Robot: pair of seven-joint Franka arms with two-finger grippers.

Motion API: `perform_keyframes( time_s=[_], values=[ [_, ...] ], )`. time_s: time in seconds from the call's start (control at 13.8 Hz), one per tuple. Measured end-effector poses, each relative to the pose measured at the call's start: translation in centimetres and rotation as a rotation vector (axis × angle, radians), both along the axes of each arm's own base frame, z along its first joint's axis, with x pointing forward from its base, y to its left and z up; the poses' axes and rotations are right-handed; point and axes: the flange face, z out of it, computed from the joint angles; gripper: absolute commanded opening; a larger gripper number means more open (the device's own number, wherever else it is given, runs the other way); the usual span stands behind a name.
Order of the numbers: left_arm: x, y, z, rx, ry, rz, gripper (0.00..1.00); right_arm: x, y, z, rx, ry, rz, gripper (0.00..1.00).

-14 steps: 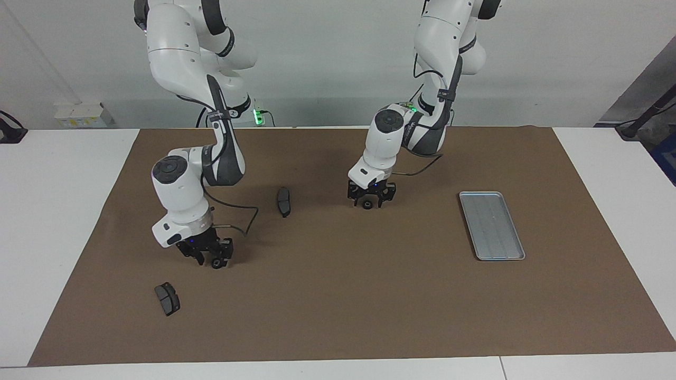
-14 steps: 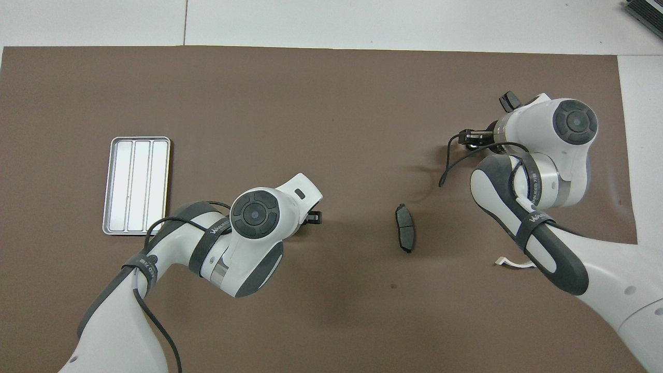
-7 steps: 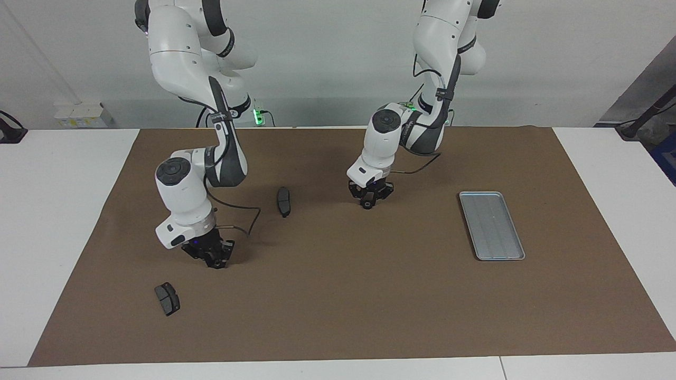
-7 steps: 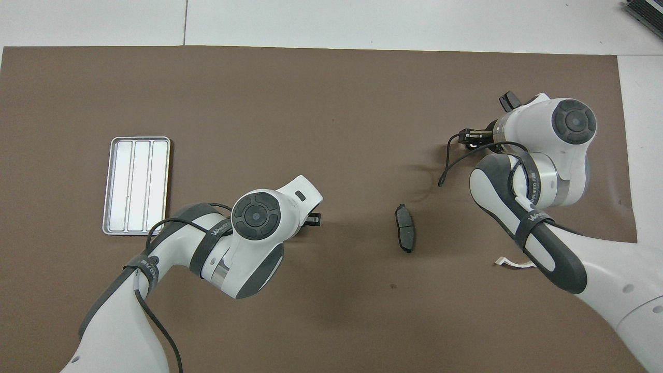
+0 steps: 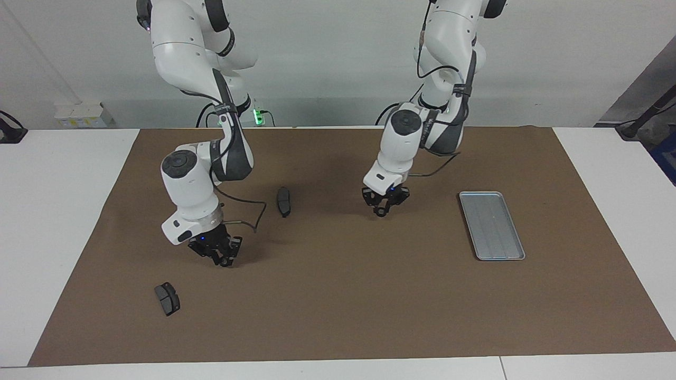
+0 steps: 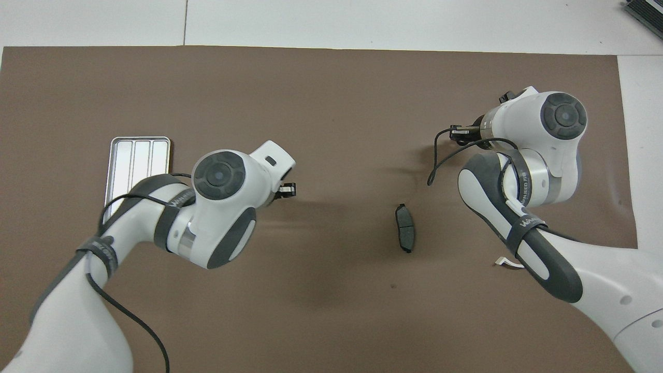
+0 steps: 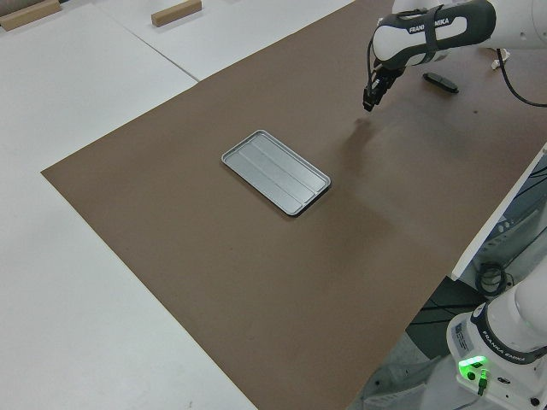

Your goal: Pick bearing gear from pile to tray

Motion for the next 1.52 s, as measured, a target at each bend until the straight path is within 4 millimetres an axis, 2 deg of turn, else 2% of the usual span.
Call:
perform_keyframes(
  time_s=[0.14,0.29,0.43,0.51,0.65,0.8,0.94,1.01,1.09,1.16,1.23,1.38,1.52],
  values=[
    [4.2,7.4,2.4,0.002,-0.013,0.087,0.14,-0.7,5.4,2.0,0.027,0.004,-0.046,0.02],
    [6.2,14.4,2.6,0.013,-0.012,0.117,0.14,-2.1,11.7,2.8,0.06,0.0,-0.093,0.02],
    [7.0,21.6,2.0,0.029,0.002,0.094,0.15,-4.6,18.4,2.9,0.092,0.011,-0.141,0.02],
    [6.9,24.4,1.4,0.036,0.013,0.072,0.15,-5.9,21.4,3.0,0.108,0.016,-0.163,0.02],
    [6.0,28.4,-0.3,0.044,0.042,0.024,0.16,-9.0,27.3,2.5,0.129,0.033,-0.188,0.03],
    [4.8,30.5,-1.8,0.046,0.056,0.003,0.26,-11.8,32.3,0.9,0.141,0.027,-0.193,0.07],
    [3.8,30.6,-2.9,0.047,0.057,-0.002,0.51,-13.3,34.6,-0.8,0.138,0.022,-0.191,0.1],
    [3.5,30.5,-3.1,0.047,0.059,-0.005,0.65,-13.9,35.4,-1.4,0.134,0.029,-0.185,0.17],
    [3.2,30.3,-3.2,0.047,0.059,-0.008,0.73,-14.5,36.0,-1.8,0.131,0.034,-0.179,0.43],
    [3.1,30.2,-3.1,0.048,0.056,-0.009,0.8,-15.0,36.6,-2.1,0.129,0.038,-0.172,0.74],
    [3.2,30.2,-2.9,0.048,0.05,-0.01,0.83,-15.3,36.9,-2.2,0.127,0.041,-0.168,1.0],
    [3.4,30.0,-2.4,0.049,0.032,-0.012,0.83,-15.0,36.7,-2.2,0.128,0.038,-0.172,1.0],
    [3.9,29.2,-1.7,0.048,0.007,-0.023,0.83,-13.7,35.6,-1.6,0.132,0.024,-0.196,1.0]
  ],
)
